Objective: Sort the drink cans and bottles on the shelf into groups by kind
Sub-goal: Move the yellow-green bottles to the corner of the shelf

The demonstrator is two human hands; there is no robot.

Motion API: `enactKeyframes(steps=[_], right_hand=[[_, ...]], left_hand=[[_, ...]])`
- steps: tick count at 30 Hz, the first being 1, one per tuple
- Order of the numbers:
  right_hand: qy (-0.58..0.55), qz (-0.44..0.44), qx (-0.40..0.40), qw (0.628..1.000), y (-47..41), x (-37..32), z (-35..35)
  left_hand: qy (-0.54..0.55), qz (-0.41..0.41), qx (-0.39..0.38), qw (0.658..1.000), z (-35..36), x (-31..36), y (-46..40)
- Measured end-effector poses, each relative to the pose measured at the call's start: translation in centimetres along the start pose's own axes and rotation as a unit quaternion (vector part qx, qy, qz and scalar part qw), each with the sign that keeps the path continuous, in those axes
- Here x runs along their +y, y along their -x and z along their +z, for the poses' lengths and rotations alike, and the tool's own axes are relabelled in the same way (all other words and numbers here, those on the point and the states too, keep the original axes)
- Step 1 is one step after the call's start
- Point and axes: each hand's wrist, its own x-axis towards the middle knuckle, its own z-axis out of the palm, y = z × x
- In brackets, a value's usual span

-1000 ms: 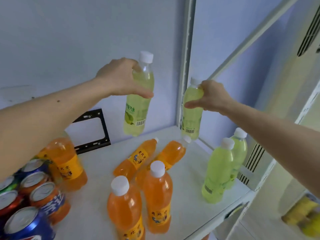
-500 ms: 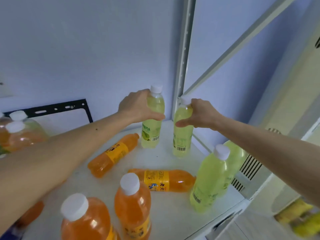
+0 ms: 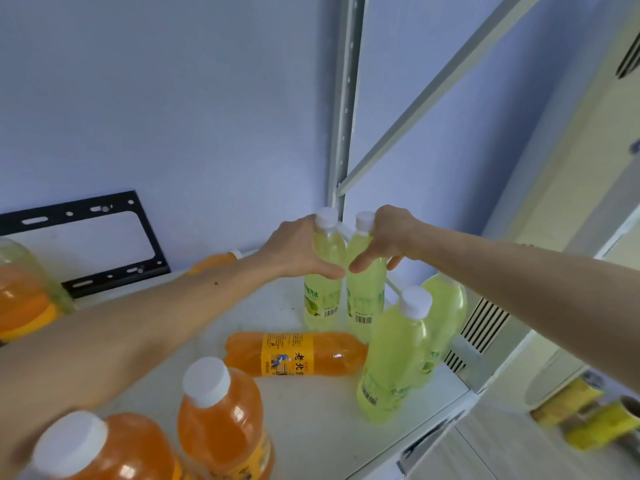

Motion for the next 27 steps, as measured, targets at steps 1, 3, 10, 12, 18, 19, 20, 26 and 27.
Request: enactKeyframes(steps=[1, 3, 10, 12, 18, 19, 20, 26, 27], right_hand=[[-0.004, 0.006, 0.002, 1.0, 0.0, 0.0, 0.0], [-0.008, 0.013, 0.003, 1.0, 0.0, 0.1, -0.2], [0.014, 0.034, -0.015, 0.999, 0.6, -0.6, -0.8], [0.026, 0.034, -0.011, 0.999, 0.9, -0.9, -1.0], [0.094, 0.029, 0.001, 0.995, 2.0, -1.7, -1.5], [0.119, 0.026, 0.008, 0.993, 2.3, -2.0, -1.6], [0.146, 0.02, 0.018, 0.989, 2.6, -2.3, -1.7], [0.19, -0.072, 0.105, 0.974, 3.8, -6.6, -1.5], [0.181, -0.094, 0.107, 0.973, 3.7, -7.4, -1.1]], left_hand=[[-0.001, 0.001, -0.004, 1.0, 0.2, 0.0, 0.0], [-0.004, 0.002, -0.015, 1.0, 0.6, -0.2, 0.0], [-0.024, -0.006, -0.059, 0.998, 0.2, -0.7, -0.4], [-0.023, -0.01, -0.072, 0.997, 0.0, -1.1, -0.5], [0.024, -0.02, -0.125, 0.992, -1.3, -1.9, -0.3], [0.027, -0.03, -0.13, 0.991, -2.1, -2.5, -0.4], [0.025, -0.042, -0.126, 0.991, -3.0, -3.4, -0.4], [-0.068, -0.154, -0.047, 0.985, -7.6, -13.7, -0.1], [-0.095, -0.169, -0.039, 0.98, -7.8, -15.3, 0.3]])
